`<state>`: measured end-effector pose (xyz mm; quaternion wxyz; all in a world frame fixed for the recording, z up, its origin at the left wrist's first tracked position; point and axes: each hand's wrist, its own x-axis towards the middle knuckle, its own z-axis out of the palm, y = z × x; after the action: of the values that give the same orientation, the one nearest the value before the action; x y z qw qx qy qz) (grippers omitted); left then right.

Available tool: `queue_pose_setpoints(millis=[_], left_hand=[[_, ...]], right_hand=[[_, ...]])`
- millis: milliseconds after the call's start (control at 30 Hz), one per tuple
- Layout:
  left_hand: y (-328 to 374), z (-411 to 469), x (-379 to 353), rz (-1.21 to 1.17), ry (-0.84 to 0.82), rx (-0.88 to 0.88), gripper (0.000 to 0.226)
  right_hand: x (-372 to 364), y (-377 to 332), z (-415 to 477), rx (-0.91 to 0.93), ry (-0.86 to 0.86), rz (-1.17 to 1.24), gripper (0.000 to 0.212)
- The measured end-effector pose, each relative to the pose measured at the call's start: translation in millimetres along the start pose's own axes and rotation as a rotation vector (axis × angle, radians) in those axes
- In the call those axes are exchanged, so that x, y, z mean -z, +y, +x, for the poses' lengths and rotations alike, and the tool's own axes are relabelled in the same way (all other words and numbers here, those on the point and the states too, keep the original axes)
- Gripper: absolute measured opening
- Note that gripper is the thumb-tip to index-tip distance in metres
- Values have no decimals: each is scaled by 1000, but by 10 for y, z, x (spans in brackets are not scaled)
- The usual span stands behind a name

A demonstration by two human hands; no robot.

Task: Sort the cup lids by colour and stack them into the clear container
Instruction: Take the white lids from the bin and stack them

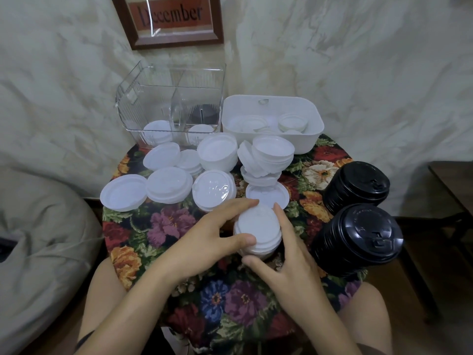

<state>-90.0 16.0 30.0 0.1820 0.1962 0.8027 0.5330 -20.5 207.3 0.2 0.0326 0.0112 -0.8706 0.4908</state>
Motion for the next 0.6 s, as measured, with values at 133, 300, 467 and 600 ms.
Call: queue_pose_setpoints(millis=[133,300,467,600], left_hand=[[-30,-6,10,-62,-39,2,62],[-90,-54,-28,-90,-62,-13,69],[-89,-51,-3,-32,-67,-4,70],[-76,-39,27,29,-82,-11,70]], right_hand=[[24,16,-18,-3,-15,9,90],[11,20,-3,-15,21,49,84],[17,23,40,-60,23,82,80],[70,19,94,-54,12,113,83]])
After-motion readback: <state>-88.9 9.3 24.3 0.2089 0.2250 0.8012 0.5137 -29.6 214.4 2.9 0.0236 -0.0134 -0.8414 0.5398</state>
